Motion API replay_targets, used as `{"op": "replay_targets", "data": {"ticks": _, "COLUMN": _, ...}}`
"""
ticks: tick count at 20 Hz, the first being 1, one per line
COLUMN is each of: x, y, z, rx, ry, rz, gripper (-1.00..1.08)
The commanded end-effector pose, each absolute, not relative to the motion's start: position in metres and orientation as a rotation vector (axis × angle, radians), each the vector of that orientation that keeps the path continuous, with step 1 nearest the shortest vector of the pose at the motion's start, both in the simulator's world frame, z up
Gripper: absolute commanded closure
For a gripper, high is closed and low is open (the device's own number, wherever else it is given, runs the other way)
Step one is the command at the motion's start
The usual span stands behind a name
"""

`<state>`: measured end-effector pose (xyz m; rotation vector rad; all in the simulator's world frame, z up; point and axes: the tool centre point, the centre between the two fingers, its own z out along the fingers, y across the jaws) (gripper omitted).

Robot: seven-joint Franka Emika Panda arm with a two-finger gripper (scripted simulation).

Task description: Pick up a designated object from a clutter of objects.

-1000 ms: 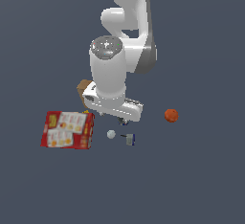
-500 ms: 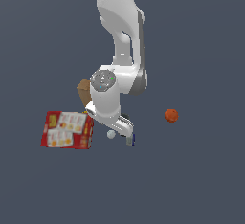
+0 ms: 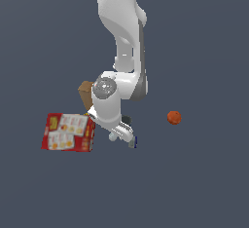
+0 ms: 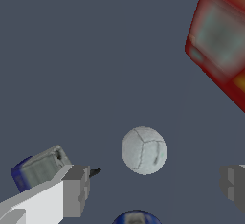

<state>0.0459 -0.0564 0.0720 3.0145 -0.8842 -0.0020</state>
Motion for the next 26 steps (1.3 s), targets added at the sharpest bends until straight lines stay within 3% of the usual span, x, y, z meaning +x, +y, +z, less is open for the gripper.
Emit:
{"op": "replay_targets", "data": {"ticks": 1, "x": 0.046, "y": -0.056, "z": 0.069, "rx": 3.014, "ry": -0.884, "rz": -0.002, "gripper": -0.92}}
{"op": "replay_targets", "data": {"ticks": 16, "x": 0.046, "y": -0.057, "z": 0.021, "rx": 3.013, "ry": -0.891, "rz": 0.000, "gripper": -0.92}}
{"op": "replay_targets", "data": {"ticks": 17, "x": 0.046, "y": -0.057, "z": 0.021, "rx": 3.013, "ry": -0.891, "rz": 0.000, "gripper": 1.08}}
{"op": "replay_targets", "data": {"ticks": 26, "x": 0.046, "y": -0.057, "z": 0.021, "rx": 3.013, "ry": -0.891, "rz": 0.000, "gripper": 1.08}}
